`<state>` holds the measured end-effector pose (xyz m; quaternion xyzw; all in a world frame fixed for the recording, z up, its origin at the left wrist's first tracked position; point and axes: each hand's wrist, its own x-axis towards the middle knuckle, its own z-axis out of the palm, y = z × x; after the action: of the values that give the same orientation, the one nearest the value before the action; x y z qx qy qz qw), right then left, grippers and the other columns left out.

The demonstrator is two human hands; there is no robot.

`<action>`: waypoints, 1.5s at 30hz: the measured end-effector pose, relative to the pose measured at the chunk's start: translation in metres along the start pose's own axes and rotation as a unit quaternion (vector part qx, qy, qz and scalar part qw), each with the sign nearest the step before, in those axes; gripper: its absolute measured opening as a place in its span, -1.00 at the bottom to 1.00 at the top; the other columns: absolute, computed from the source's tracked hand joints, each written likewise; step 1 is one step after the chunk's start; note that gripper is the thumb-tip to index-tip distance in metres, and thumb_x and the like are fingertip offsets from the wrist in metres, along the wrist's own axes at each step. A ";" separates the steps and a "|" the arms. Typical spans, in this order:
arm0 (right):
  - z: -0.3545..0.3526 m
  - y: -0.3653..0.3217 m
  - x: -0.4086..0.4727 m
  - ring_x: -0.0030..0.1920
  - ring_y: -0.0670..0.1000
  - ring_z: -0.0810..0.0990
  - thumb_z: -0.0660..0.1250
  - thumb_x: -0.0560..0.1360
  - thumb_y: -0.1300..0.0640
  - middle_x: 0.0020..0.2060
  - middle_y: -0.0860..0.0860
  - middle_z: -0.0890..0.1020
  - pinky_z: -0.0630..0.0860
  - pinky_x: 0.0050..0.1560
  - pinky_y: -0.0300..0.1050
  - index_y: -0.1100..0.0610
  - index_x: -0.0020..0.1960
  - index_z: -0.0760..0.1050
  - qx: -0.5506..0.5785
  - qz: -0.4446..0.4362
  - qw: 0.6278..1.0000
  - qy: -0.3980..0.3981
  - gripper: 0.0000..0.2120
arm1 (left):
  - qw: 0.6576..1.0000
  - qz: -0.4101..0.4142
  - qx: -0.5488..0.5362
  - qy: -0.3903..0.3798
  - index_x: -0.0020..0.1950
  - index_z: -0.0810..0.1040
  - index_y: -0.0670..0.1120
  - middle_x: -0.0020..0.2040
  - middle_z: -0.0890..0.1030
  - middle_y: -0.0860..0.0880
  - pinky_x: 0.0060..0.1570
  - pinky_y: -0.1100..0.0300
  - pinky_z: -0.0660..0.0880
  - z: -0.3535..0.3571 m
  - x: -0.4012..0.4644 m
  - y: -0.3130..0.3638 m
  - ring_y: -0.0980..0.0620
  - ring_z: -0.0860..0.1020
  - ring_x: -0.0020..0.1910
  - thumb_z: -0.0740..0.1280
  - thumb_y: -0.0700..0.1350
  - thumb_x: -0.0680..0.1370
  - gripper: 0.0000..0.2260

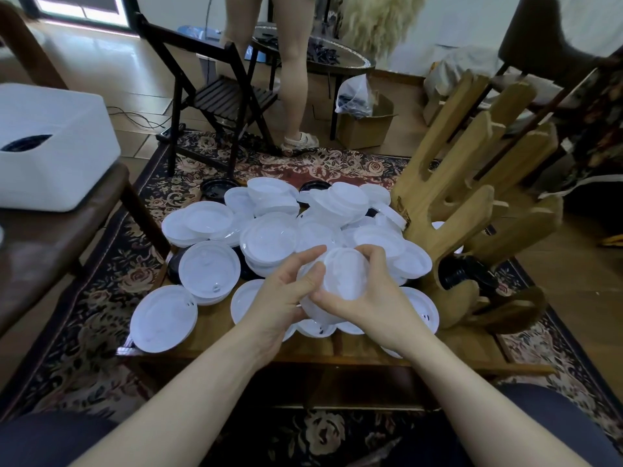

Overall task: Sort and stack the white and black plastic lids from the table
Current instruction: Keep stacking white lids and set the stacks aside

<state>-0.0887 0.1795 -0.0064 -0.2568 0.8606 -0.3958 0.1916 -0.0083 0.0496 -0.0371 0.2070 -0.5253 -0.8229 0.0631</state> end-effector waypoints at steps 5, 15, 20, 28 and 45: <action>-0.002 0.006 0.001 0.19 -0.21 0.47 0.49 0.20 -0.38 0.22 -0.26 0.39 0.53 0.14 -0.14 -0.14 0.33 0.13 0.004 -0.023 0.998 -0.059 -0.13 | 0.999 0.019 0.025 0.021 0.25 0.56 0.16 0.29 0.59 0.01 0.02 0.11 0.62 0.001 -0.001 -0.001 -0.02 0.61 0.21 0.59 0.02 0.27 -0.44; -0.046 0.066 0.060 0.37 0.09 0.30 0.31 0.58 0.03 0.25 0.01 0.52 0.25 0.24 0.04 0.03 0.32 0.52 -0.326 -0.055 0.937 0.117 -0.68 | 0.994 0.017 -0.065 0.089 0.24 0.57 0.10 0.22 0.63 -0.01 -0.10 0.12 0.59 -0.008 0.004 0.011 0.00 0.62 0.14 0.55 -0.02 0.22 -0.42; -0.037 0.066 0.061 0.26 0.08 0.42 0.34 0.57 0.07 0.02 -0.04 0.62 0.21 0.08 -0.01 0.04 0.03 0.65 -0.358 -0.081 0.915 0.165 -0.87 | 0.992 0.003 -0.078 0.100 0.31 0.55 0.08 0.22 0.63 -0.01 -0.06 0.09 0.58 -0.011 0.005 0.012 -0.02 0.61 0.17 0.50 0.01 0.24 -0.39; -0.049 0.051 0.045 -0.21 -0.05 0.46 0.41 0.51 0.07 -0.14 -0.06 0.62 0.43 -0.07 0.04 -0.06 -0.22 0.53 -0.079 -0.032 0.978 0.188 -0.85 | 0.991 -0.009 -0.080 0.103 0.32 0.55 0.08 0.25 0.62 -0.02 -0.03 0.06 0.59 -0.012 0.008 0.013 -0.04 0.59 0.20 0.52 0.00 0.29 -0.42; -0.054 0.027 0.037 -0.22 -0.07 0.57 0.44 0.48 0.06 -0.23 0.02 0.63 0.53 -0.06 -0.14 0.19 -0.07 0.53 0.312 0.031 0.924 0.219 -0.80 | 0.994 -0.021 -0.062 0.086 0.34 0.54 0.08 0.26 0.61 -0.03 -0.02 0.06 0.59 -0.011 0.006 0.014 -0.06 0.59 0.23 0.53 0.03 0.22 -0.33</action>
<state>-0.1544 0.2037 0.0011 -0.0645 0.7215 -0.6846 0.0808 -0.0109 0.0317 -0.0301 0.2835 -0.4616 -0.8341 0.1037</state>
